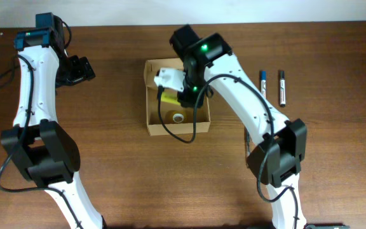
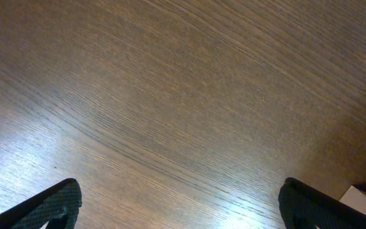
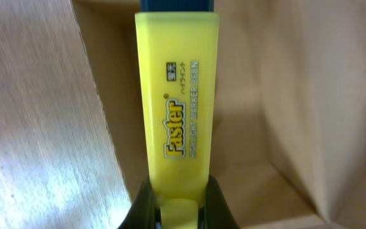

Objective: Pack container
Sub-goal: 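Carry the yellow highlighter into the box and release it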

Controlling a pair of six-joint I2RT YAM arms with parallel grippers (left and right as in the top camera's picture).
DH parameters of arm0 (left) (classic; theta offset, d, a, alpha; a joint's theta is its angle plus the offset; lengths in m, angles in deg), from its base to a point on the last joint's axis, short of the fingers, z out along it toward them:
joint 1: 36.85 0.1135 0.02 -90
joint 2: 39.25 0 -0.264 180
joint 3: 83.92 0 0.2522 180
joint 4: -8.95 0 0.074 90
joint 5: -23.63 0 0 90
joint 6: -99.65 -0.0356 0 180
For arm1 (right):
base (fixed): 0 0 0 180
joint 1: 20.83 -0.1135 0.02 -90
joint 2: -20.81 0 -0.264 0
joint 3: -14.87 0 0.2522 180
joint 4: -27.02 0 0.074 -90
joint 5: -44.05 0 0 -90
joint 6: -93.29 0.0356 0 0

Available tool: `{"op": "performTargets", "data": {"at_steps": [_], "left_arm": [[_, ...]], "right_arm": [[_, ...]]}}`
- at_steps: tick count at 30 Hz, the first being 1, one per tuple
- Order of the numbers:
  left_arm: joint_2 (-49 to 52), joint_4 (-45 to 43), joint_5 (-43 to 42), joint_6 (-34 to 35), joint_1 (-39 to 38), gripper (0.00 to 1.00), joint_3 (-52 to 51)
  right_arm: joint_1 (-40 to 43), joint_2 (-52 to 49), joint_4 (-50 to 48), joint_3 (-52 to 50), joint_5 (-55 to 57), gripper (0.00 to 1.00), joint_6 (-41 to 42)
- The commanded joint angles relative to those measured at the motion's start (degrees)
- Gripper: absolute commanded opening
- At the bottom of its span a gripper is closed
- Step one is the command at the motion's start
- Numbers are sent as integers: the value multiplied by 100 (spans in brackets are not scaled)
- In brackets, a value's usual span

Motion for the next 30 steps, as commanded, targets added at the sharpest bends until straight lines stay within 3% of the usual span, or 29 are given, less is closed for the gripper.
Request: {"op": "performTargets", "data": {"at_steps": [1, 12, 20, 21, 22, 23, 26, 30], "left_arm": [[-11, -2, -42, -66, -11, 100, -22], [-11, -2, -42, -66, -11, 100, -22], [-11, -2, -42, -66, -11, 100, -22], [-11, -2, -44, -66, -11, 100, -22], [-11, -2, -44, -66, -11, 100, -22], [-11, -2, -42, -66, -11, 100, -22], [-11, -2, -44, -66, -11, 100, -22], [-11, -2, -42, -66, -11, 100, -22]], "right_arm": [[-7, -42, -225, -511, -402, 4, -232], [-7, -50, -1316, -1801, -516, 4, -179], [-4, -173, -1840, -2041, -387, 4, 507], [-4, -170, -1895, -2037, -234, 15, 697], [-4, -168, -1904, -2011, -109, 38, 846], [-4, -164, -1882, -1967, -4, 45, 973], [-4, -142, -1676, -1753, 199, 47, 1239], [-4, -26, -1283, -1233, 267, 57, 1351]]}}
